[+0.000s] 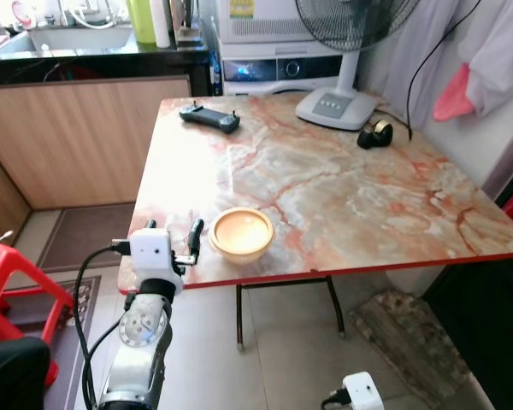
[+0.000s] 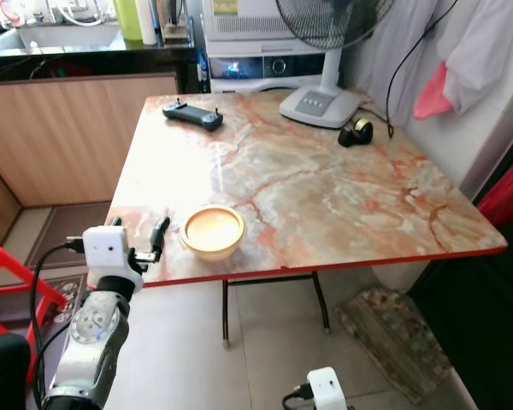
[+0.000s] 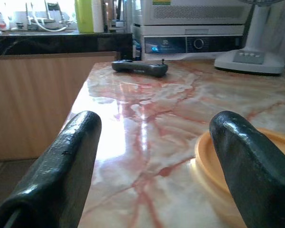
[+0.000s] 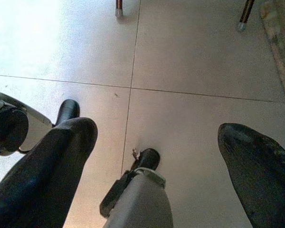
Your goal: Restocking fridge
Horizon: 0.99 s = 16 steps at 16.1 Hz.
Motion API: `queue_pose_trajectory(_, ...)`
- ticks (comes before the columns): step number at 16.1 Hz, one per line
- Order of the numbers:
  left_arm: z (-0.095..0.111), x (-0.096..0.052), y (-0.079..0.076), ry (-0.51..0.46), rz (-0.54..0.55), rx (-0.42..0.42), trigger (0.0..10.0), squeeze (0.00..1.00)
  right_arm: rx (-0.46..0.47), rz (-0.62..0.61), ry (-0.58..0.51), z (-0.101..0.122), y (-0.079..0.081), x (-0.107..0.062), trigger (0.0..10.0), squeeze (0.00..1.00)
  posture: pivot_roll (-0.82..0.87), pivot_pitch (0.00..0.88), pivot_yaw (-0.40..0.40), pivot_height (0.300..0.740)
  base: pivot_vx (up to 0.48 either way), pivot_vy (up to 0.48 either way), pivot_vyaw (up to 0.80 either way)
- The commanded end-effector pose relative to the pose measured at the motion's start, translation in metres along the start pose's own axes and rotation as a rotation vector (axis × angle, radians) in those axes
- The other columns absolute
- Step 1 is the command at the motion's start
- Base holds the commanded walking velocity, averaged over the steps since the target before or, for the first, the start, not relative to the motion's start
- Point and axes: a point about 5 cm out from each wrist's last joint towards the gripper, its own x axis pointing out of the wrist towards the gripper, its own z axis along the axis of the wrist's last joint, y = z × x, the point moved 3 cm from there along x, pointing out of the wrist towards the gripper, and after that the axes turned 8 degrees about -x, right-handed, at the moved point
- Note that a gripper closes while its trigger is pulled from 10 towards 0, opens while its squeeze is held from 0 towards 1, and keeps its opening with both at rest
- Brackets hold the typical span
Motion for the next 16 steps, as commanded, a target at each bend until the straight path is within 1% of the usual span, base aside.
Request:
queue_pose_trajectory(1,0.0014,0.0042,-0.0062,0.002,0.000,-0.053,10.0,0.00,0.013,-0.010,0.019,-0.0067,-0.0034,-0.0016,10.0,0.00,0.05,0.000,-0.035,0.740,0.000,0.000,0.00)
queue_pose_trajectory(2,0.0008,0.0057,-0.0057,0.010,0.010,-0.096,10.0,0.00,0.012,-0.010,0.019,-0.0068,-0.0036,-0.0017,10.0,0.00,0.05,0.000,-0.035,0.740,0.000,0.000,0.00)
queue_pose_trajectory(3,0.0014,0.0074,-0.0062,0.013,0.003,-0.109,10.0,0.00,0.011,-0.009,0.020,-0.0069,-0.0036,-0.0017,10.0,0.00,0.05,0.000,-0.035,0.740,0.000,0.000,0.00)
queue_pose_trajectory(6,0.0032,0.0113,-0.0093,0.012,-0.022,-0.109,10.0,0.00,0.013,-0.011,0.021,-0.0071,-0.0042,-0.0018,10.0,0.00,0.04,0.000,-0.034,0.740,0.000,0.000,0.00)
queue_pose_trajectory(9,0.0049,0.0127,-0.0110,0.008,-0.035,-0.085,10.0,0.00,0.022,-0.017,0.020,-0.0072,-0.0047,-0.0019,10.0,0.00,0.04,0.000,-0.033,0.740,0.000,0.000,0.00)
queue_pose_trajectory(16,0.0044,0.0122,-0.0111,0.007,-0.039,-0.062,10.0,0.00,0.019,-0.012,0.022,-0.0068,-0.0040,-0.0016,10.0,0.00,0.04,0.000,-0.029,0.740,0.285,0.000,0.00)
